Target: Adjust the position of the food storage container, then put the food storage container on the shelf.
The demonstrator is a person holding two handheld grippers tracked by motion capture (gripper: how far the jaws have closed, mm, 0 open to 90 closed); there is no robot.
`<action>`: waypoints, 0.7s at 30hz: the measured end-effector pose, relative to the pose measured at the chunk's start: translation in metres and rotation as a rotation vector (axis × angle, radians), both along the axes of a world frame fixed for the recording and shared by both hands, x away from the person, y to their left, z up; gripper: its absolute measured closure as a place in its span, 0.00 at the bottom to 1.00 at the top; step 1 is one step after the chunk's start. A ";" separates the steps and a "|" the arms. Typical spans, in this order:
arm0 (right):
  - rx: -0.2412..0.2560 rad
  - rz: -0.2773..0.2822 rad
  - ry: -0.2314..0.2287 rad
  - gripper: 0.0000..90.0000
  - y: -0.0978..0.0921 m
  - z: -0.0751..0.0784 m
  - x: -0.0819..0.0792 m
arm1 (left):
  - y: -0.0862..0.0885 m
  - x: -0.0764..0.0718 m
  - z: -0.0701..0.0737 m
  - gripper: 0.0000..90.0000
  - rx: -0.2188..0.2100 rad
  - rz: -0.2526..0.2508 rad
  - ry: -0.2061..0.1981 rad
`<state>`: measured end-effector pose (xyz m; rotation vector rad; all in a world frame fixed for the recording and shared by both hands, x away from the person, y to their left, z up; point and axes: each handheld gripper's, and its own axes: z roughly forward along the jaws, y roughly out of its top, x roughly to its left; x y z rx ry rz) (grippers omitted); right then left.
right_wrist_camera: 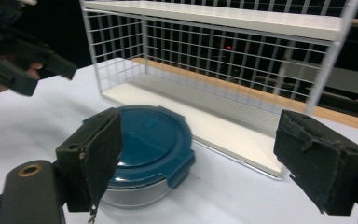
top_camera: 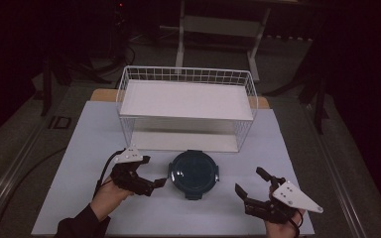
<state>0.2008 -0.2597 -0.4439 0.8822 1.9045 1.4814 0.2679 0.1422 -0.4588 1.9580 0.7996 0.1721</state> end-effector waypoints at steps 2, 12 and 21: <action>-0.010 0.005 -0.010 0.17 0.000 0.000 0.001 | 0.000 0.000 0.000 0.01 0.000 0.000 0.000; -0.046 0.018 0.017 0.20 0.008 -0.003 0.004 | -0.011 -0.004 0.015 0.01 -0.051 -0.005 0.002; -0.003 0.047 -0.037 0.16 0.007 0.002 0.006 | -0.020 0.017 0.007 0.02 -0.051 -0.005 0.104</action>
